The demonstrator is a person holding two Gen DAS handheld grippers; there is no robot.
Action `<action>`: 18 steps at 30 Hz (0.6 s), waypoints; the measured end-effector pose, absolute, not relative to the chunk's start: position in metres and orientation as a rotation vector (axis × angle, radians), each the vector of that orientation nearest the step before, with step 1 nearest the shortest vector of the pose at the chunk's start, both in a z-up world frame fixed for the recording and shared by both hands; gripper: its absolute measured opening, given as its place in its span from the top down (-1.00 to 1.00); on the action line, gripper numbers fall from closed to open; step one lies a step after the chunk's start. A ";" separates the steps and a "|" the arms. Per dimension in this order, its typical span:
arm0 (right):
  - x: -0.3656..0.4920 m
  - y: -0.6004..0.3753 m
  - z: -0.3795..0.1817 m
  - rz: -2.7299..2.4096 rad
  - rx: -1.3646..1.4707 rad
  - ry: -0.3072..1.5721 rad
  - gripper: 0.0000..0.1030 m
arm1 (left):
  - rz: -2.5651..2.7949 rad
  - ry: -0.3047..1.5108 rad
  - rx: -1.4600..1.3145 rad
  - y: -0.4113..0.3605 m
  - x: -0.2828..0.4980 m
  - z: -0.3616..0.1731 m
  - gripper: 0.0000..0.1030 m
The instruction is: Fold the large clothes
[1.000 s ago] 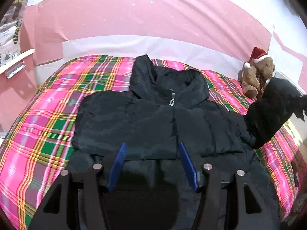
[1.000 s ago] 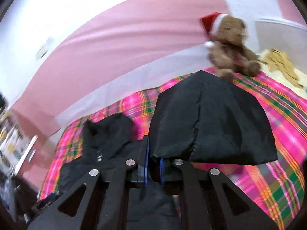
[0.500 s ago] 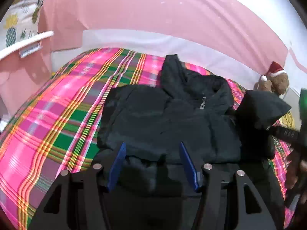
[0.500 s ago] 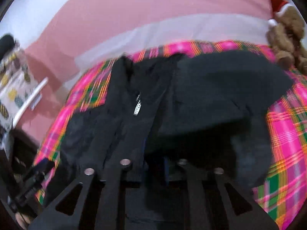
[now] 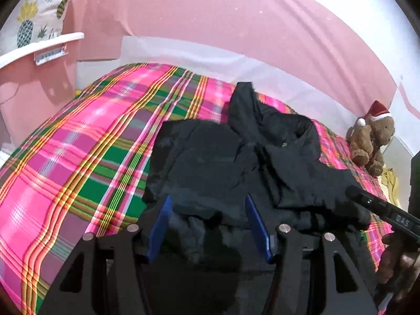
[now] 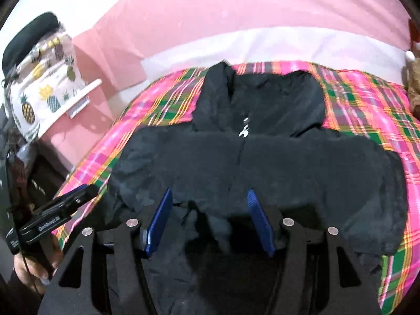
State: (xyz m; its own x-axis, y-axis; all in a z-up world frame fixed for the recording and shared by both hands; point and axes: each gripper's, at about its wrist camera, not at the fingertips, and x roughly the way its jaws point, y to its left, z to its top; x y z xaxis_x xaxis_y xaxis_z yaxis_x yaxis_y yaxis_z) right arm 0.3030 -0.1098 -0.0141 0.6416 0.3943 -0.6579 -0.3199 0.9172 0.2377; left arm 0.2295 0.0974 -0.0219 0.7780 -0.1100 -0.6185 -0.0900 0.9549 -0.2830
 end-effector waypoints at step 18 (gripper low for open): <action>0.349 -0.226 -0.075 0.101 0.205 0.889 0.28 | -0.147 0.843 -0.086 -0.009 0.341 -0.070 -0.10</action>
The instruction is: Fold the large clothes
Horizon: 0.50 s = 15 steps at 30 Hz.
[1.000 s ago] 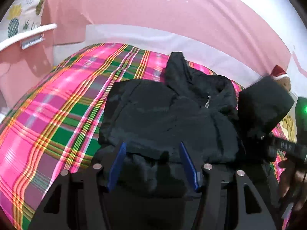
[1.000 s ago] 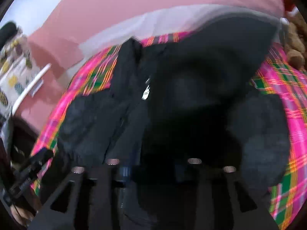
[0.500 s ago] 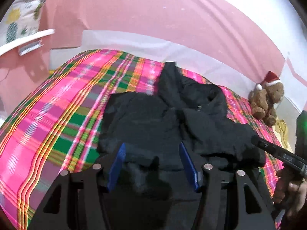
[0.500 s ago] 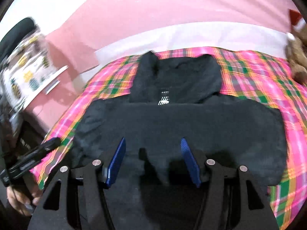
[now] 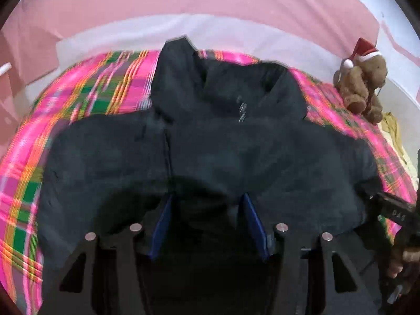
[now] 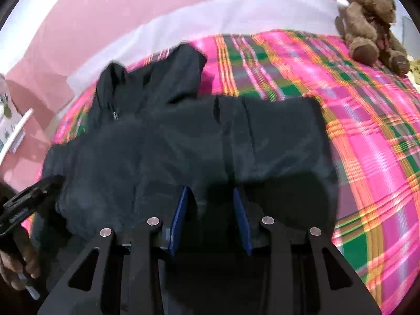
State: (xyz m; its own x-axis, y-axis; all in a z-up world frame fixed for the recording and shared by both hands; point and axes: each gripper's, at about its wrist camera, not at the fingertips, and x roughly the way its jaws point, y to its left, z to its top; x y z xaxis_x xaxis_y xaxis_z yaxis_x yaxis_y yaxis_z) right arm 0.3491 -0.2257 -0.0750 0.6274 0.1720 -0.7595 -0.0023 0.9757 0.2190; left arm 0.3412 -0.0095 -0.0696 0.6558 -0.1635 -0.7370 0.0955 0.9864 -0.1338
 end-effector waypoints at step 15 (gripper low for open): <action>0.350 -0.259 -0.033 0.091 0.214 0.782 0.29 | -0.152 0.743 -0.077 -0.007 0.331 -0.013 -0.09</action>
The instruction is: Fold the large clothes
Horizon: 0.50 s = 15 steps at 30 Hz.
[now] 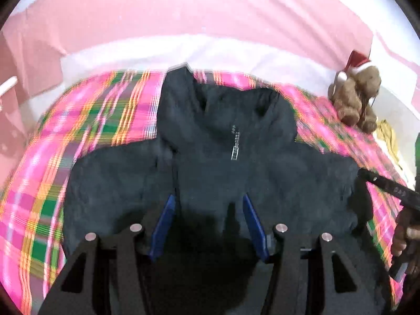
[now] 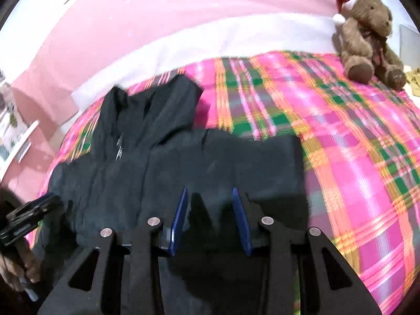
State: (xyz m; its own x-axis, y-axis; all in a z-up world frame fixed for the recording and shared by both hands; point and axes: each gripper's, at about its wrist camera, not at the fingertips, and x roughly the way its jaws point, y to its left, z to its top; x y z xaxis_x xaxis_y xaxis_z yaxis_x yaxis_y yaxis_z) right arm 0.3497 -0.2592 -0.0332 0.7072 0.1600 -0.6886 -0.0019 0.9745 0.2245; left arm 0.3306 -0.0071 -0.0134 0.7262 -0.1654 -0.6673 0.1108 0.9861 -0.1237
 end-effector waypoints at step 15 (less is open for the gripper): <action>0.407 -0.244 -0.083 0.011 0.037 0.935 0.30 | -0.089 0.828 -0.020 -0.017 0.379 -0.075 -0.15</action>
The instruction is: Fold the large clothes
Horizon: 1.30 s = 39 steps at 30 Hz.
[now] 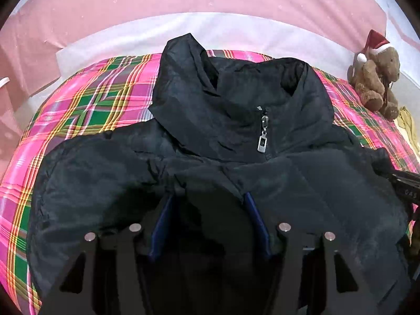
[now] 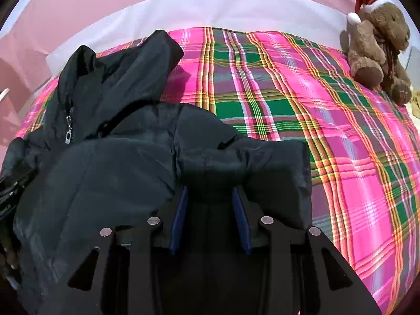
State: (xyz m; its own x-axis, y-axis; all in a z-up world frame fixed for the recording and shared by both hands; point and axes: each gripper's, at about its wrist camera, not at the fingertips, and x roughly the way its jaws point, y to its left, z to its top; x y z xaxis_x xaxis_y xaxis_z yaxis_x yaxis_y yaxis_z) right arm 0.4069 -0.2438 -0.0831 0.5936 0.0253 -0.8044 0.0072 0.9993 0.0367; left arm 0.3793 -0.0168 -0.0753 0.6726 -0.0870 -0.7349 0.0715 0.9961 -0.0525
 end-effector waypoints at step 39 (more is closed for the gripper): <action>0.256 -0.190 -0.012 0.090 0.125 0.771 0.29 | -0.113 0.741 -0.050 -0.003 0.238 0.000 -0.16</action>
State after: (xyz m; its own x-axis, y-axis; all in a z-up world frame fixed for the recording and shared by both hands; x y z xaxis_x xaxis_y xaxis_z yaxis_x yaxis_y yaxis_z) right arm 0.2560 -0.1903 -0.0119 0.7139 0.1269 -0.6887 -0.0355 0.9887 0.1454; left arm 0.2381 -0.0032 -0.0001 0.7319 -0.1207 -0.6706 0.0853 0.9927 -0.0856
